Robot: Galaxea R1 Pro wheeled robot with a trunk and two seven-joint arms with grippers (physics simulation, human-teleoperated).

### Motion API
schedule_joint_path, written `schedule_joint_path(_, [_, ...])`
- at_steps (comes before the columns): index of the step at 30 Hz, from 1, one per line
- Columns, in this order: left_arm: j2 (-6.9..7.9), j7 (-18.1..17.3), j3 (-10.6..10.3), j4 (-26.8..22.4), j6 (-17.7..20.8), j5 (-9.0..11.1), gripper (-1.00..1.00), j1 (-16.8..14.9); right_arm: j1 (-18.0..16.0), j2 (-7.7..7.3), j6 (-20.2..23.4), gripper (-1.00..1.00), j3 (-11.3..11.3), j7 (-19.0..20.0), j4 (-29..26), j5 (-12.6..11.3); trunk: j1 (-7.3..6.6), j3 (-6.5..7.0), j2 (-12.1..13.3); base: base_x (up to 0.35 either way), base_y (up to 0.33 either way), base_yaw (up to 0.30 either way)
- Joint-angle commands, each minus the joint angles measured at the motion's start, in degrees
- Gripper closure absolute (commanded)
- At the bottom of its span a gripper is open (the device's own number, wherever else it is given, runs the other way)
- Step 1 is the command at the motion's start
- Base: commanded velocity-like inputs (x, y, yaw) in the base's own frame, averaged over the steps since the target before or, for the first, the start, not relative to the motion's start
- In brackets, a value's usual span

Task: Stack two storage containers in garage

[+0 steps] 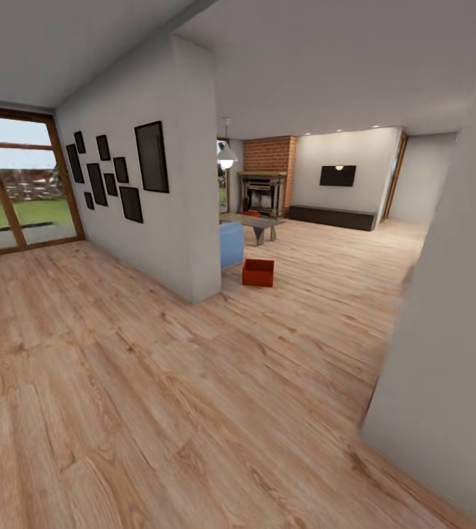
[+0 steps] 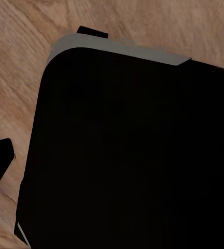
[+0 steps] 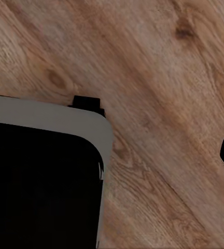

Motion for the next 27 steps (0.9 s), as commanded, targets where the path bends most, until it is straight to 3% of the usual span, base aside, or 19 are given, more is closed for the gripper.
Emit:
schedule_joint_path(1, [-0.01, 0.03, 0.02, -0.02, -0.08, 0.25, -1.00, -0.01, -0.06, 0.01, -0.31, -1.00, 0.51, -0.10, 0.14, -0.50, 0.03, -0.05, -0.02, 0.326, 0.153, 0.002])
schedule_joint_path(8, [-0.01, 0.03, 0.02, -0.02, -0.26, 0.25, -1.00, -0.02, -0.06, 0.02, -0.27, -1.00, 0.62, -0.06, 0.14, -0.13, 0.03, -0.05, -0.02, 0.325, 0.160, 0.001])
schedule_joint_path(15, [-0.01, 0.03, 0.00, -0.02, -0.39, 0.25, -1.00, -0.02, -0.06, 0.51, 0.14, -1.00, 1.65, 0.08, 0.21, 4.51, 0.03, -0.05, -0.02, 0.309, 0.196, 0.000])
schedule_joint_path(27, [0.07, 0.03, 0.02, -0.02, 0.30, 0.25, -1.00, -0.01, -0.06, 0.36, -0.12, -1.00, 1.48, -0.12, 0.22, 4.52, 0.03, -0.05, -0.02, 0.320, 0.038, -0.017])
